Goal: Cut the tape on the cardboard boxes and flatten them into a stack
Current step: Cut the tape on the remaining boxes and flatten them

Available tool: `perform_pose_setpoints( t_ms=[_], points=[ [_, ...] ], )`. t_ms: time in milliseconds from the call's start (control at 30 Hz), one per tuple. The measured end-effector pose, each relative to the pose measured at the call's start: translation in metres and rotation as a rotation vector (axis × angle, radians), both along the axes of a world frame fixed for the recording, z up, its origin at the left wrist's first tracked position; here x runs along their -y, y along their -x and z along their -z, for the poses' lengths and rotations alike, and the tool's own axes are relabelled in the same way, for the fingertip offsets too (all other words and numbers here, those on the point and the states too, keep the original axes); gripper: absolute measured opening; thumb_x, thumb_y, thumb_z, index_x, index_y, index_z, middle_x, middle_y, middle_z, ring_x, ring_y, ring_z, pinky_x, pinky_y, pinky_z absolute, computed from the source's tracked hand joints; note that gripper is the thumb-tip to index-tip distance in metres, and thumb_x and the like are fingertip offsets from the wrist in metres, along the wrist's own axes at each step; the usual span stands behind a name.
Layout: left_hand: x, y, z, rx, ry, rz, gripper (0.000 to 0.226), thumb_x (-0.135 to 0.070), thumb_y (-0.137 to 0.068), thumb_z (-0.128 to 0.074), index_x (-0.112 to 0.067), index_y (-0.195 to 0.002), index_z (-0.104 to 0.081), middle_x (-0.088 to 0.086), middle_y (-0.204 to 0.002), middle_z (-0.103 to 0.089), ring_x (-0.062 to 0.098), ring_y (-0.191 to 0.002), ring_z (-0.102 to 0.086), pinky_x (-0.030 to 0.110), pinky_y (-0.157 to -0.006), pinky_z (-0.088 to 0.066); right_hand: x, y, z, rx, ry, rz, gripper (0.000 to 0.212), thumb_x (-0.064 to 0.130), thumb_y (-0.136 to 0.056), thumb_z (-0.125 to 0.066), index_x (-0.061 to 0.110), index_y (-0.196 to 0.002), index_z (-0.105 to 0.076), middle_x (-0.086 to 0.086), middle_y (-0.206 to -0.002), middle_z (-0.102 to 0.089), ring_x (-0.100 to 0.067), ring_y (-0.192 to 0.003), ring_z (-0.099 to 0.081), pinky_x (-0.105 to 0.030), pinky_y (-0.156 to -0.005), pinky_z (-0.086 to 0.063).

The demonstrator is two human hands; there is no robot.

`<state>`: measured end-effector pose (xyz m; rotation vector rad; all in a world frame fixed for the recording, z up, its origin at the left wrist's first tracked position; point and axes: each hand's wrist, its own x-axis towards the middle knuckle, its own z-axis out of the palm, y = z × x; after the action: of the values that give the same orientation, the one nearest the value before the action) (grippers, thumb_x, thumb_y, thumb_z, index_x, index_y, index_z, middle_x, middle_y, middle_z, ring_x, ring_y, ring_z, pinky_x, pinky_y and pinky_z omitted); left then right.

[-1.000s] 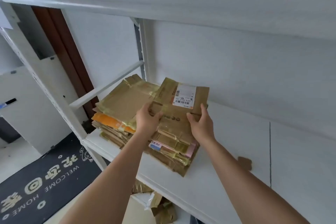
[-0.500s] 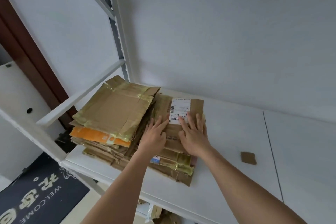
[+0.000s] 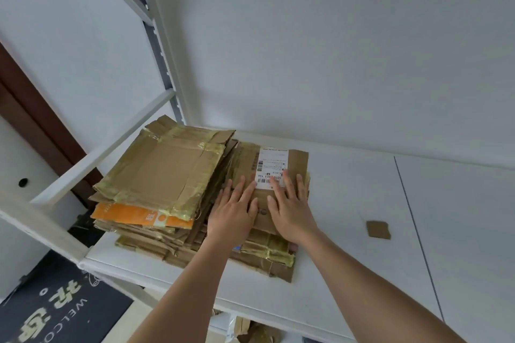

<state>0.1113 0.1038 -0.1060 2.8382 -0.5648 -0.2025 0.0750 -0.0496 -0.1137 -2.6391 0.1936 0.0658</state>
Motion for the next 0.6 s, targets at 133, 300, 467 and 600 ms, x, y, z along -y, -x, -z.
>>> perform_pose_setpoints(
  t_ms=[133,300,467,600],
  points=[
    [0.007,0.007,-0.022,0.037,-0.104,-0.015,0.054,-0.044,-0.106,-0.012,-0.034,-0.157,0.001,-0.005,-0.165,0.009,0.019,-0.15,0.015,0.04,-0.123,0.006,0.006,0.009,-0.022,-0.093,0.124,-0.054,0.057,0.056,-0.102,-0.009,0.042,-0.154,0.007,0.007,-0.161,0.027,-0.025,-0.146,0.03,-0.053,-0.12,0.012],
    [0.029,0.028,-0.068,0.143,-0.008,-0.03,0.052,-0.038,-0.107,-0.014,-0.031,-0.157,-0.007,-0.004,-0.165,0.002,0.015,-0.152,0.006,0.039,-0.124,0.004,0.03,0.055,-0.065,0.067,0.198,-0.008,0.056,0.057,-0.102,-0.012,0.045,-0.153,0.005,0.007,-0.163,0.023,-0.026,-0.148,0.026,-0.057,-0.118,0.012],
    [0.08,0.073,-0.093,0.13,0.077,0.111,0.052,-0.038,-0.107,-0.015,-0.031,-0.158,-0.009,-0.003,-0.166,0.002,0.013,-0.152,0.007,0.037,-0.123,0.005,0.076,0.122,-0.086,0.041,0.235,0.119,0.056,0.054,-0.103,-0.012,0.042,-0.155,0.005,0.003,-0.163,0.024,-0.027,-0.149,0.024,-0.059,-0.117,0.011],
    [0.132,0.116,-0.097,0.087,0.099,0.246,0.053,-0.036,-0.107,-0.021,-0.029,-0.157,-0.008,-0.001,-0.166,0.003,0.015,-0.152,0.005,0.038,-0.123,0.004,0.123,0.181,-0.091,-0.021,0.23,0.245,0.056,0.051,-0.104,-0.017,0.04,-0.156,0.003,0.0,-0.164,0.019,-0.029,-0.15,0.019,-0.061,-0.117,0.008]
  ],
)
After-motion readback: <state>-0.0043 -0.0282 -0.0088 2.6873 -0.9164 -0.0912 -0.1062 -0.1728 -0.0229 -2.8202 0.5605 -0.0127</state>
